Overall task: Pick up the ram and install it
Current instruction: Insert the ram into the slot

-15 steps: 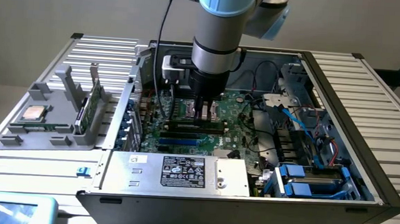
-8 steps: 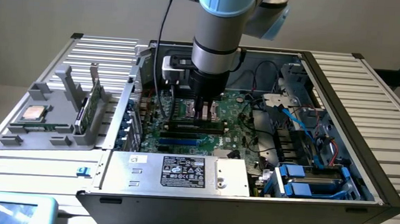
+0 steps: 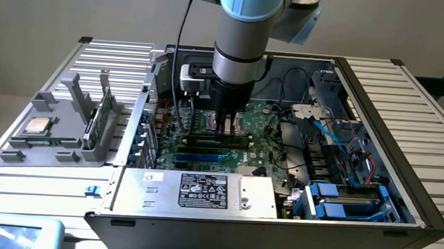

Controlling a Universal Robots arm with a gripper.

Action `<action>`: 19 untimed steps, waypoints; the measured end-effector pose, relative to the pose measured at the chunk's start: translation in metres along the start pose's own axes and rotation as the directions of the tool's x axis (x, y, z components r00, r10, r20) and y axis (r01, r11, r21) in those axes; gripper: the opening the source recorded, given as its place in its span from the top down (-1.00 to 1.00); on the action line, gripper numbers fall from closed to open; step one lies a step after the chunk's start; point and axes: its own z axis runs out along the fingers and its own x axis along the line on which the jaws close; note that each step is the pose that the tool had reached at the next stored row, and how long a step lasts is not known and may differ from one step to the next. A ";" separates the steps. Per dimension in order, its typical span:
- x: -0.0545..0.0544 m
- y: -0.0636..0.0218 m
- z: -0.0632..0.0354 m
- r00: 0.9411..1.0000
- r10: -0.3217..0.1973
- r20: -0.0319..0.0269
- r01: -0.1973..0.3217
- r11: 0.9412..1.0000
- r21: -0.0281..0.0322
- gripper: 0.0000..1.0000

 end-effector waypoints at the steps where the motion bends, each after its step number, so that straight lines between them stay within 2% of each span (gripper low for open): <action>1: 0.000 0.0000 0.0000 1.000 0.000 0.000 0.000 1.000 0.000 0.78; 12: 0.000 0.0000 0.0001 1.000 0.000 0.000 0.000 1.000 0.000 0.76; 13: 0.000 0.0000 0.0001 1.000 0.000 0.000 0.000 1.000 0.000 0.62; 19: 0.000 0.0000 0.0001 1.000 0.000 0.000 0.000 1.000 0.000 0.62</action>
